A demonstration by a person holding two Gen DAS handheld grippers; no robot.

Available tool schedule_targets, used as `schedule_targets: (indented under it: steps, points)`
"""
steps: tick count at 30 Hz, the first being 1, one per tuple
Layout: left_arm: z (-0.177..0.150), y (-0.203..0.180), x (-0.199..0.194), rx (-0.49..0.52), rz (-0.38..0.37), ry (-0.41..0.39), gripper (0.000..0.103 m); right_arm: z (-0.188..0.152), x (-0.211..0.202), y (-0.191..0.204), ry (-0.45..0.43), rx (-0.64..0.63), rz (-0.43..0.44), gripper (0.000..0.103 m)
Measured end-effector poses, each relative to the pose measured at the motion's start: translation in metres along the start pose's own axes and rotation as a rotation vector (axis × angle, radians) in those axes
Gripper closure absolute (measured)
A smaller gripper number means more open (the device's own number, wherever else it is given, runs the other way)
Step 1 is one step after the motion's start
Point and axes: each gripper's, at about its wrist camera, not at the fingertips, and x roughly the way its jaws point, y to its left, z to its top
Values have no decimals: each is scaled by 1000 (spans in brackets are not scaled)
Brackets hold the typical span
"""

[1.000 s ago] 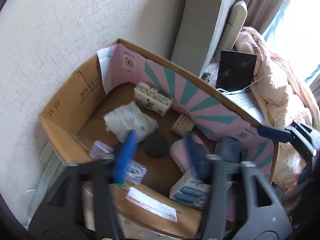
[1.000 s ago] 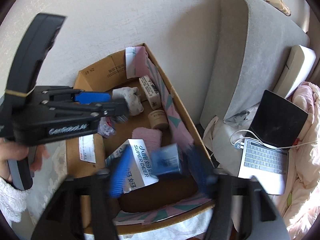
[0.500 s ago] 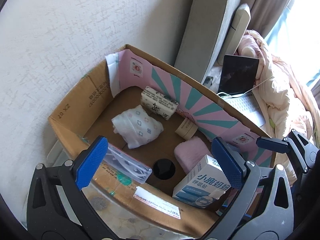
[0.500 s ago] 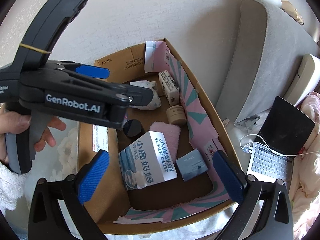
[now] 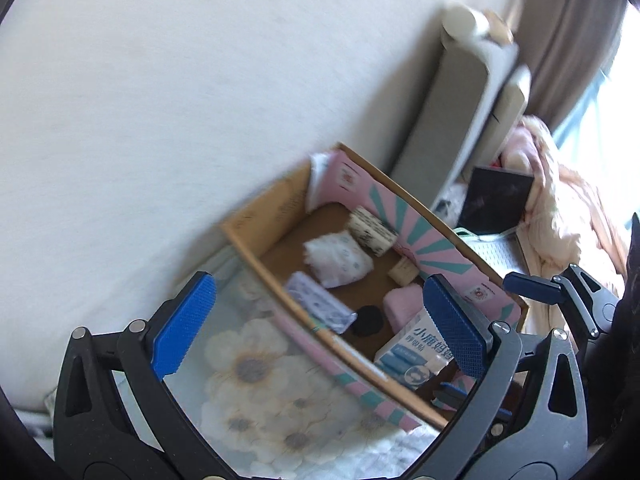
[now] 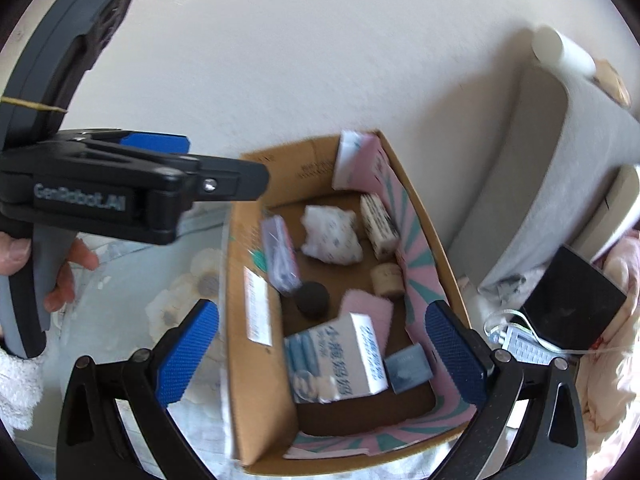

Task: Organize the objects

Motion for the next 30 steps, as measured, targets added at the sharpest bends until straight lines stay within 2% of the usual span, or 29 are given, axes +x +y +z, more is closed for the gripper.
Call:
schedule_targets:
  steps: [9, 18, 23, 30]
  points:
    - [-23, 54, -93, -130, 71, -120, 0, 36, -28, 44, -56, -82, 51, 1]
    - [-76, 97, -183, -290, 217, -242, 0, 56, -56, 91, -99, -127, 118, 1]
    - [-122, 106, -215, -371, 323, -280, 0, 54, -73, 116, -120, -134, 148, 1]
    - [-180, 108, -225, -472, 388, -304, 0, 40, -81, 135, -149, -193, 115, 1]
